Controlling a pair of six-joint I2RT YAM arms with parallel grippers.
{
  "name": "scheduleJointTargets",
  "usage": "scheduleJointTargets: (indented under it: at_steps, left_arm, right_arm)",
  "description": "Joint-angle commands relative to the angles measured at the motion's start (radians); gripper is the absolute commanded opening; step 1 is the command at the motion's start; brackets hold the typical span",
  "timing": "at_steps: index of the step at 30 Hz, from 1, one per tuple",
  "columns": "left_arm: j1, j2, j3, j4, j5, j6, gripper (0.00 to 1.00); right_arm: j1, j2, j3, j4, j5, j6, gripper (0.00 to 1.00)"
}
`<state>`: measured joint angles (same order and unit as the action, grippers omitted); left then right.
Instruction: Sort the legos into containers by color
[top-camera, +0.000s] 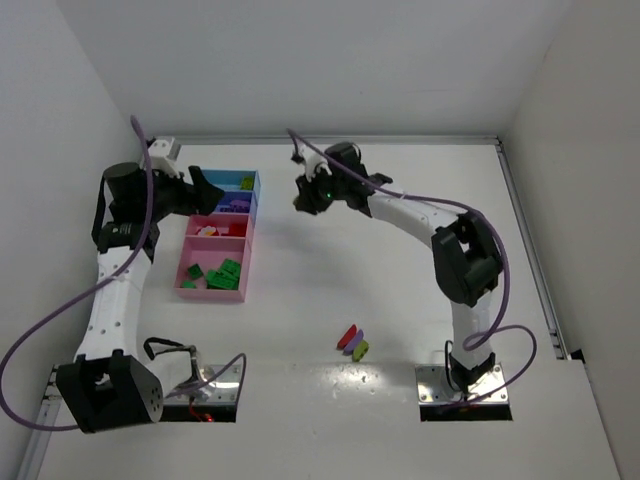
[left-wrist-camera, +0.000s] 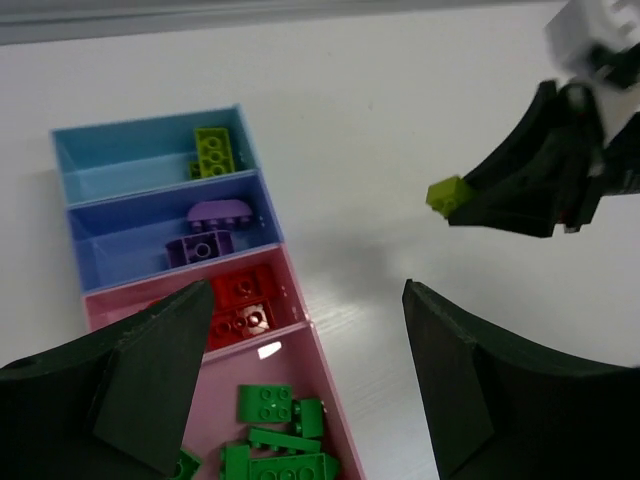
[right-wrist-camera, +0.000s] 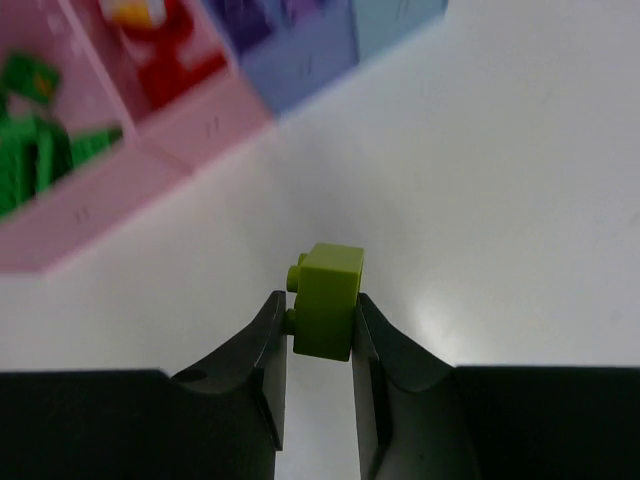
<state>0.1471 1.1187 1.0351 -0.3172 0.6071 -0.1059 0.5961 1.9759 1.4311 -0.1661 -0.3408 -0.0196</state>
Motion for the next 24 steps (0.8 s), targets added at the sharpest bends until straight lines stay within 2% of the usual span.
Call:
scheduleJointTargets:
  at_steps: [1, 5, 6, 8, 10, 13, 17, 24]
  left_arm:
    - [0.045, -0.039, -0.036, 0.164, -0.078, -0.156, 0.82]
    - [0.074, -0.017, -0.046, 0.164, -0.043, -0.208, 0.82]
    - [0.083, -0.004, -0.046, 0.164, -0.034, -0.209, 0.82]
    - [0.083, 0.007, -0.046, 0.164, -0.033, -0.221, 0.82]
    - [0.092, 0.018, -0.055, 0.164, -0.033, -0.221, 0.82]
    - [0.114, 0.036, -0.055, 0.164, -0.037, -0.221, 0.82]
    - [0.132, 0.046, -0.044, 0.164, -0.017, -0.221, 0.82]
    - [0.161, 0.055, -0.035, 0.164, 0.002, -0.212, 0.82]
  right_arm:
    - [-0.018, 0.043, 0.211, 0.129, -0.099, 0.111, 0.12]
    - [-0.007, 0.21, 0.469, 0.145, -0.13, 0.199, 0.11]
    - [0.005, 0.254, 0.579, 0.145, -0.144, 0.216, 0.11]
    - [0.005, 0.371, 0.687, 0.213, -0.144, 0.277, 0.11]
    - [0.014, 0.46, 0.727, 0.323, -0.135, 0.337, 0.11]
    - [0.034, 0.544, 0.819, 0.394, -0.113, 0.395, 0.11]
    - [0.045, 0.673, 0.919, 0.438, -0.067, 0.431, 0.1]
    - [0.073, 0.771, 1.022, 0.493, -0.012, 0.458, 0.07]
